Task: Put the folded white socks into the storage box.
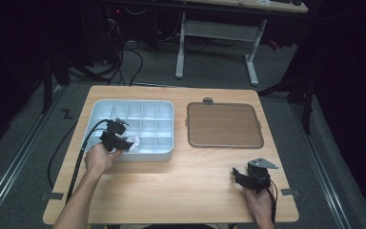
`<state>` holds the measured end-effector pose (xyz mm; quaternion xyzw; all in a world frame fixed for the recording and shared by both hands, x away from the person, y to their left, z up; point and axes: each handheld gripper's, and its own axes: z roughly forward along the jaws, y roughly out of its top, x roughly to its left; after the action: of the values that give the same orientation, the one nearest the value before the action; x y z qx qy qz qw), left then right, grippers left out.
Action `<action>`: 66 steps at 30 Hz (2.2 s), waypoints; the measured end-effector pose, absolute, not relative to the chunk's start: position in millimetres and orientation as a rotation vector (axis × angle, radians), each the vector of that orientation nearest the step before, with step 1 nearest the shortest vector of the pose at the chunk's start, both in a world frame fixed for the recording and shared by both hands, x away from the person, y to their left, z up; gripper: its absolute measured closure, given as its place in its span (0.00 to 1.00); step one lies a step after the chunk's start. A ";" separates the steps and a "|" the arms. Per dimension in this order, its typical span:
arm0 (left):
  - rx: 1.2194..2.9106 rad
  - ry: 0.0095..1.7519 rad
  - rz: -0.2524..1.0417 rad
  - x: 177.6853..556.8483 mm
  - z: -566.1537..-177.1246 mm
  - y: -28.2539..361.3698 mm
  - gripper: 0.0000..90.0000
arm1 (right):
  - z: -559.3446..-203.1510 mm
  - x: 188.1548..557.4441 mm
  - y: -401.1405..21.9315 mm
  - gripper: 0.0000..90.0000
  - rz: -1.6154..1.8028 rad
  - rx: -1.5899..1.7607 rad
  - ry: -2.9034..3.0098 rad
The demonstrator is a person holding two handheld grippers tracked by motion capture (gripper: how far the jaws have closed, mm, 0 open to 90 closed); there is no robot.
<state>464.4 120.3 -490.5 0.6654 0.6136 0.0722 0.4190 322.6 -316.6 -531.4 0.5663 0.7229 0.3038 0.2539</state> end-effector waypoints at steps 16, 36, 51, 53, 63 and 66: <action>1.630 1.497 0.238 456.5 -489.5 121.0 0.78 | -531.4 322.6 -316.6 0.37 0.826 1.538 1.965; 1.594 1.456 0.327 450.5 -484.0 123.3 0.68 | -531.3 323.6 -316.5 0.37 0.828 1.535 1.970; 1.549 1.450 0.315 448.1 -475.8 127.5 0.58 | -531.4 324.6 -316.0 0.37 0.831 1.542 1.965; 1.545 1.453 0.315 447.9 -475.4 128.0 0.58 | -531.4 324.5 -316.0 0.37 0.831 1.542 1.965; 1.463 1.443 0.293 442.1 -460.3 137.9 0.55 | -531.4 324.5 -316.0 0.37 0.831 1.542 1.965; 1.435 1.450 0.266 442.6 -456.8 138.6 0.57 | -531.4 324.6 -316.1 0.37 0.830 1.541 1.965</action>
<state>442.6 138.6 -456.8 0.5977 0.6037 0.1107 0.5159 324.6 -316.1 -531.4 0.5667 0.7225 0.3053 0.2522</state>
